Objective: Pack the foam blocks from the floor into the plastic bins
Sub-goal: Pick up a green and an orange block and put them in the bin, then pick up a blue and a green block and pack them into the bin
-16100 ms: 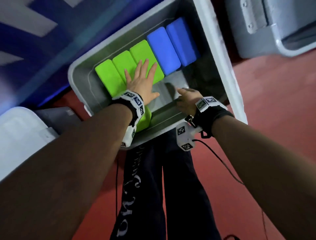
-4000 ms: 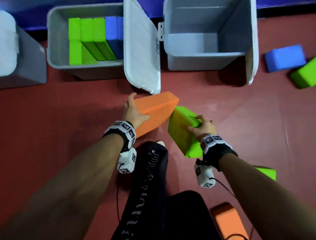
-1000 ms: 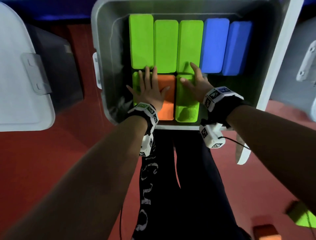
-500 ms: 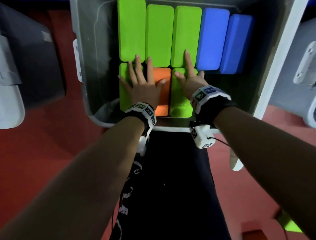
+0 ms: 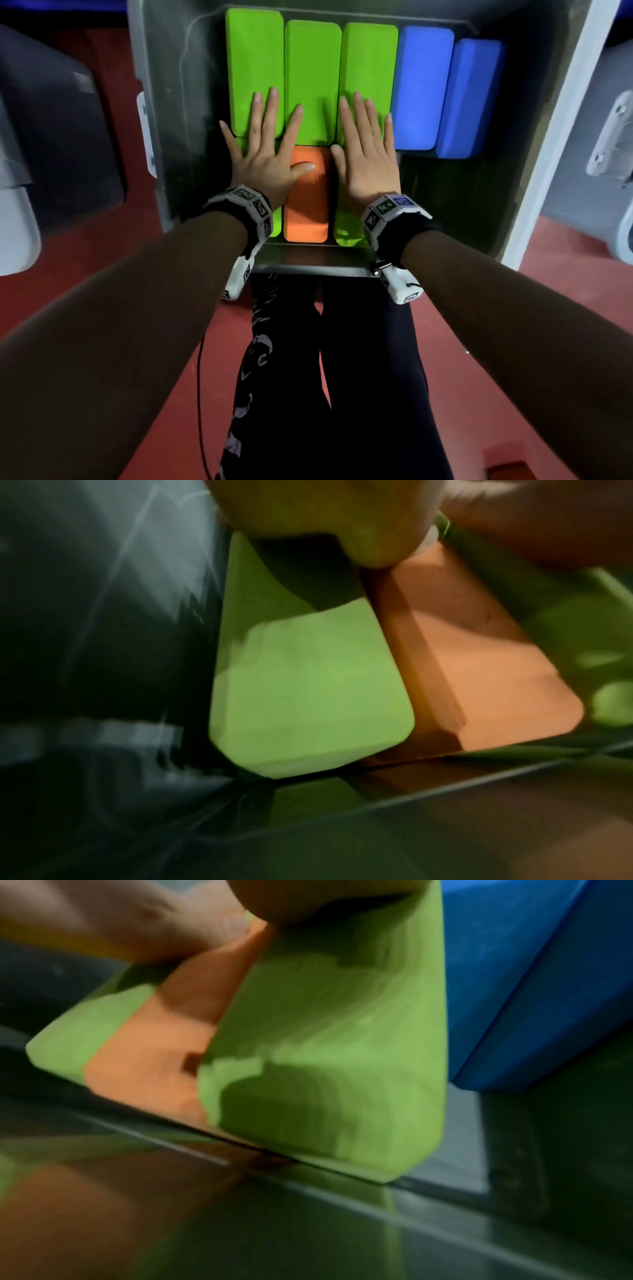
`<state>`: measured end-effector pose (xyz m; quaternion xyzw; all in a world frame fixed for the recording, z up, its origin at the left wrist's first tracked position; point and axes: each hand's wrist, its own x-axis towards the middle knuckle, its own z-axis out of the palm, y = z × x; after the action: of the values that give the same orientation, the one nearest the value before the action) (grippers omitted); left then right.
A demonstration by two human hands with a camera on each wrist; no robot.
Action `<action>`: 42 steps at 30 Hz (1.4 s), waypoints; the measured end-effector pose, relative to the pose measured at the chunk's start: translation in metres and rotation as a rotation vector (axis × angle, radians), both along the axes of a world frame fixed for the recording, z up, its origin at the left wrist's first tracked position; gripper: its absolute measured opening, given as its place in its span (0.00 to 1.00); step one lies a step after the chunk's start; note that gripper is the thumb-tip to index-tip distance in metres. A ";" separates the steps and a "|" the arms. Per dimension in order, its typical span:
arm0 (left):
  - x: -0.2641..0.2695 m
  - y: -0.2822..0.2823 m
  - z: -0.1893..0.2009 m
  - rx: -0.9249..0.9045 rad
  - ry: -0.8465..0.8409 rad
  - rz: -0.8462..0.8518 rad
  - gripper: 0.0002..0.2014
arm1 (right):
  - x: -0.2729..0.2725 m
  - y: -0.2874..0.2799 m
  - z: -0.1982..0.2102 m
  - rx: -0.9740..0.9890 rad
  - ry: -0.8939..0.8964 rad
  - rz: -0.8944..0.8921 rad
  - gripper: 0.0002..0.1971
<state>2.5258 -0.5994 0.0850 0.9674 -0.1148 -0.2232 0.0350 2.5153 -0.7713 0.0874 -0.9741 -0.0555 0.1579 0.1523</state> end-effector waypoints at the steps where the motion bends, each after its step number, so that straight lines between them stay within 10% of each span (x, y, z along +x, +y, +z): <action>1: 0.000 0.000 -0.001 -0.011 -0.006 -0.002 0.42 | 0.002 0.006 -0.003 -0.039 0.020 -0.023 0.30; 12: 0.007 0.005 0.005 -0.141 0.108 0.016 0.46 | 0.007 0.017 -0.006 -0.161 0.114 0.001 0.35; 17: 0.015 0.015 0.018 -0.169 0.254 -0.047 0.55 | 0.012 -0.014 0.014 -0.050 0.257 0.168 0.58; 22: 0.012 0.002 0.021 -0.044 0.214 -0.058 0.58 | 0.016 -0.022 0.022 -0.355 0.339 0.323 0.63; 26: 0.008 -0.003 0.023 0.063 0.188 -0.061 0.58 | 0.009 -0.005 0.012 -0.392 0.151 0.161 0.40; 35: 0.023 -0.019 0.083 0.027 0.485 0.054 0.40 | -0.029 -0.019 0.061 -0.153 0.668 -0.171 0.41; 42: -0.016 -0.038 0.142 0.079 0.442 -0.231 0.29 | -0.129 -0.062 0.130 0.034 0.701 -0.553 0.33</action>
<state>2.5101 -0.6378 0.2274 0.8761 -0.2053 -0.4362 -0.0045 2.3866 -0.8334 0.2177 -0.8374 0.2593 0.4307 0.2145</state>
